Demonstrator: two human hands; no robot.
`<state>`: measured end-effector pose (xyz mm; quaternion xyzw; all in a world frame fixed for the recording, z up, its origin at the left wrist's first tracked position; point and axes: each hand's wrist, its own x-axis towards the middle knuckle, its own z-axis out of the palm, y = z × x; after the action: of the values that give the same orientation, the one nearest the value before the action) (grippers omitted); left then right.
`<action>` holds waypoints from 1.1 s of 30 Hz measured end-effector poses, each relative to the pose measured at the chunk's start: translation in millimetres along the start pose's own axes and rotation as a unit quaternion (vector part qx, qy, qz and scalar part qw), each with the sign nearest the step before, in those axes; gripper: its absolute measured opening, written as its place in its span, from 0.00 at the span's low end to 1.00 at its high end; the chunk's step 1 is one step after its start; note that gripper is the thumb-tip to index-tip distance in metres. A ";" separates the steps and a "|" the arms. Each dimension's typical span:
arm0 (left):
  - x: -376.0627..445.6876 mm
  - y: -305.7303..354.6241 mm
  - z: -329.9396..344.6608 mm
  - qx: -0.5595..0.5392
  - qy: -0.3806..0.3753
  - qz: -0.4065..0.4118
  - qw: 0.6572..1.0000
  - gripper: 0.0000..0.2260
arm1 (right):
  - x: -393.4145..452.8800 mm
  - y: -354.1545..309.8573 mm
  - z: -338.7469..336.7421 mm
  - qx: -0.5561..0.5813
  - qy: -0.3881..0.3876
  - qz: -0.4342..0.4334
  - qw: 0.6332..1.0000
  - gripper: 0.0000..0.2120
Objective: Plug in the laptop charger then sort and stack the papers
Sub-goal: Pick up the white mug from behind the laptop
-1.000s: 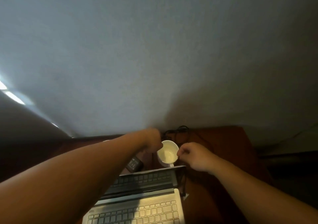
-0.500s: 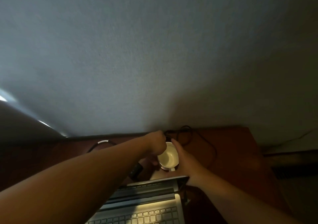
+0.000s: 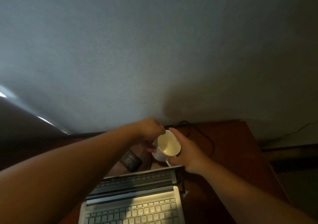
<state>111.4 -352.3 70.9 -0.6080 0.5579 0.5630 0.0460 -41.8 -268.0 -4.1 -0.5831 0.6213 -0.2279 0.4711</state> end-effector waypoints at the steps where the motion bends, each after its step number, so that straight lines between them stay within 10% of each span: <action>1: -3.9 3.9 -1.7 -0.004 0.011 0.011 1.000 0.07 | -2.2 -3.8 -6.9 -0.010 0.008 -0.012 1.000 0.47; 33: 81.2 174.8 215.5 -0.042 -0.015 0.034 0.998 0.23 | -59.9 144.6 -192.3 -0.044 0.232 0.120 0.964 0.38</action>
<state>-173.5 -321.0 33.2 -0.5811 0.5537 0.5964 0.0097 -286.6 -231.6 -18.5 -0.4555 0.7886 -0.2712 0.3116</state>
